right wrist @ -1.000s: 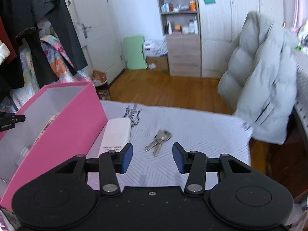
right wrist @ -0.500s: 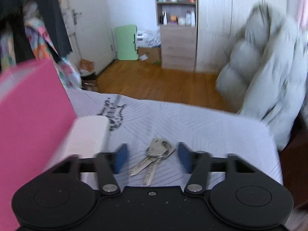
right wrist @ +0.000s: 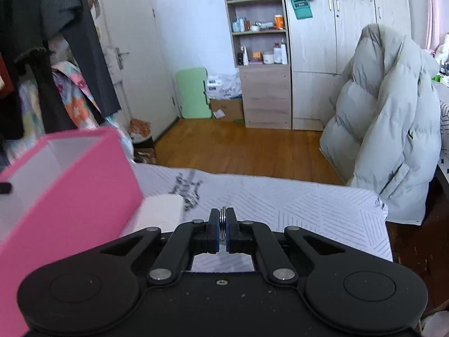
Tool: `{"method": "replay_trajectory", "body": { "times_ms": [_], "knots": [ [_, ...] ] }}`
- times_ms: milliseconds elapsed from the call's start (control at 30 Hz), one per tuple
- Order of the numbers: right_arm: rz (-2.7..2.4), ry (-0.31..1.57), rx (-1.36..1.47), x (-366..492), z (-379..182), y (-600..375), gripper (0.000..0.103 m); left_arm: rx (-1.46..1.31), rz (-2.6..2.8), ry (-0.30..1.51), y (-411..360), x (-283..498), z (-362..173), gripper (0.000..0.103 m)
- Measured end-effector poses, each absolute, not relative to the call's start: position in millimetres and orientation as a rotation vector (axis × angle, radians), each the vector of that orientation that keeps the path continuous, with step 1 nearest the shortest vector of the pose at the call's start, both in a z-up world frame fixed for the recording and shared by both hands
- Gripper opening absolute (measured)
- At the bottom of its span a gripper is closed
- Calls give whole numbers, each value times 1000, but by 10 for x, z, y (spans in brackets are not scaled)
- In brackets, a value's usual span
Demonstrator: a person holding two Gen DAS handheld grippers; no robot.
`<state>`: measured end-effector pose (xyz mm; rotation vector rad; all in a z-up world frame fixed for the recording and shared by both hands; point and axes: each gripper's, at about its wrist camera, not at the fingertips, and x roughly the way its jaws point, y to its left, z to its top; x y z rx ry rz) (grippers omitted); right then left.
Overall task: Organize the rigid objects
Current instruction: 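Carry the silver keys into the pink box and open the right tool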
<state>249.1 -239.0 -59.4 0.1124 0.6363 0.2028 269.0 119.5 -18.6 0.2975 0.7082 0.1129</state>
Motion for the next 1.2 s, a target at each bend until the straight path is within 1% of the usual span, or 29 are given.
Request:
{"method": "replay_trajectory", "body": {
  "times_ms": [333,533,733,933,1067,1200],
  "knots": [
    [472,535,102,2093,212,-1972,5,280,107,707,1200,2684,-200,13],
    [662,562,103,2065,448,-1510,5,293,105,706,1183,2673,-211,12],
    [793,682,126,2326,427,-1020,5,292,104,704,1166,2659,-215,12],
    [811,827,134,2793,187,-593,5,307,100,695,1163,2642,-209,12],
    [782,898,233,3065,-50,-464,5,322,94,679,1122,2598,-212,12],
    [773,941,238,3244,-157,-255,5,312,92,679,1126,2599,-205,12]
  ]
}}
